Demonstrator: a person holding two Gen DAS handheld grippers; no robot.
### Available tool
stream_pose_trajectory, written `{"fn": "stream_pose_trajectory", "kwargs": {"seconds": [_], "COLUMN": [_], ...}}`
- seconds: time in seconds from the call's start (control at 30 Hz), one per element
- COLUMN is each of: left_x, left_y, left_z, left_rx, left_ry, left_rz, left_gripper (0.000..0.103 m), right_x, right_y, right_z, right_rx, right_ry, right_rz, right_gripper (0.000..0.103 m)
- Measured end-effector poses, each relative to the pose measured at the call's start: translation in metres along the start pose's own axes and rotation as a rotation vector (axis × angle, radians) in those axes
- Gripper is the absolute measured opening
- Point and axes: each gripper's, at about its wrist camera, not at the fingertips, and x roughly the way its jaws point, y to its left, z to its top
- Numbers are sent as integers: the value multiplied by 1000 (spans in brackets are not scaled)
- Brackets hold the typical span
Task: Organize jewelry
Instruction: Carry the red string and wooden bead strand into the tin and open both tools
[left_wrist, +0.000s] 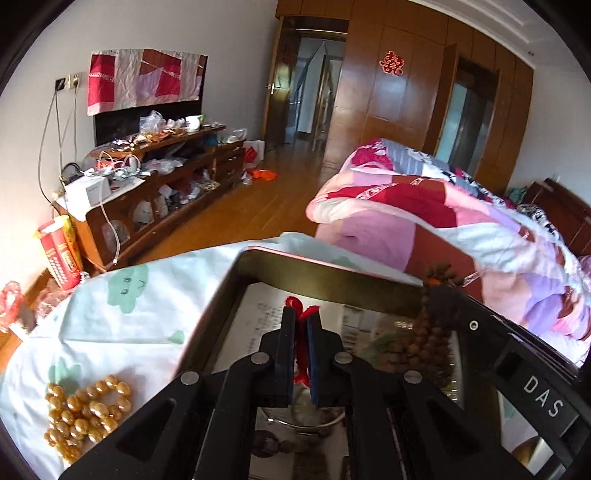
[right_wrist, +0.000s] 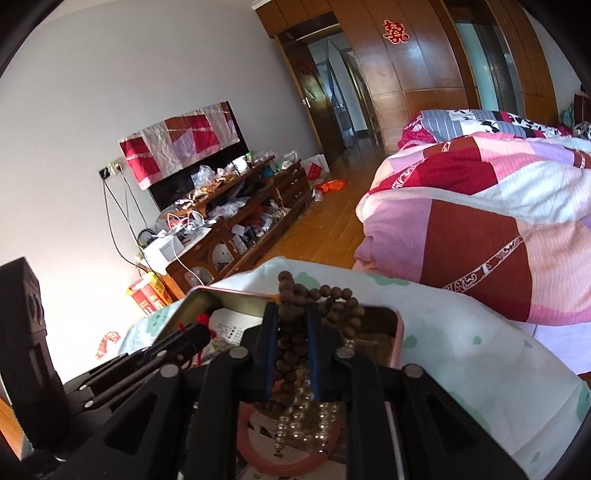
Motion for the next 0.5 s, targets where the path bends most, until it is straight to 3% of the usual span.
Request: {"fn": "stream_pose_trajectory", "kwargs": {"seconds": [0.13,0.5], "left_x": [0,9], "left_y": [-2,1], "left_z": [-1,0], "left_rx": [33,19], "left_ry": [0,35], "left_rz": [44,58], "left_gripper": [5,5], "right_x": [8,9], "right_y": [2,9], "right_z": [-3,-5], "right_rx": [-7,-43], "right_ry": [26,37], "right_rz": [-10,-18], "right_gripper": [17,18]}}
